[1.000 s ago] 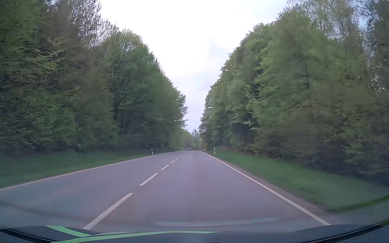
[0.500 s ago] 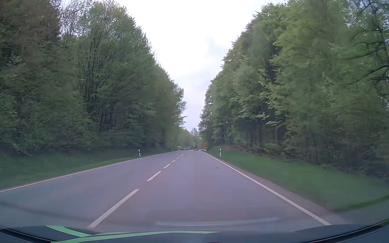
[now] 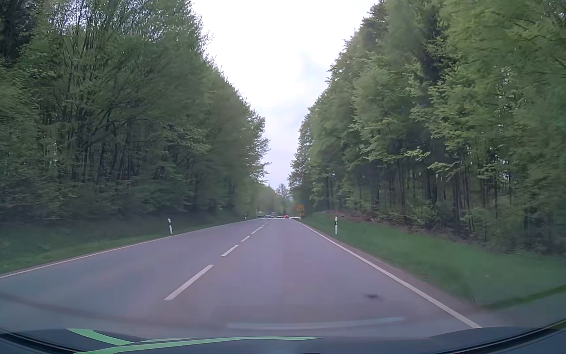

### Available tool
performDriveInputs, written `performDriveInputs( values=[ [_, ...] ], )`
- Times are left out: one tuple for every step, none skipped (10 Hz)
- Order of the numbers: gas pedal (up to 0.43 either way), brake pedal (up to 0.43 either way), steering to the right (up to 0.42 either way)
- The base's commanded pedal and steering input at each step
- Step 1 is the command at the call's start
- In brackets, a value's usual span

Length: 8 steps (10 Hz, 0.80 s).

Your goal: Follow the waypoints while adhering to traffic rules and regulations

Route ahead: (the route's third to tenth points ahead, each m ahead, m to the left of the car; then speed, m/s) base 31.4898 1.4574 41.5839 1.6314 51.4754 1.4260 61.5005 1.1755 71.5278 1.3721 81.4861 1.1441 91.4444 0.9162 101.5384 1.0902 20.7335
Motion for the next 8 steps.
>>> performDriveInputs(
  values=[
    [0.0,0.0,0.0],
    [0.0,0.0,0.0],
    [0.0,0.0,0.0],
    [0.0,0.0,0.0],
    [0.0,0.0,0.0],
    [0.0,0.0,0.0],
    [0.0,0.0,0.0],
    [0.0,0.0,0.0]
  ],
)
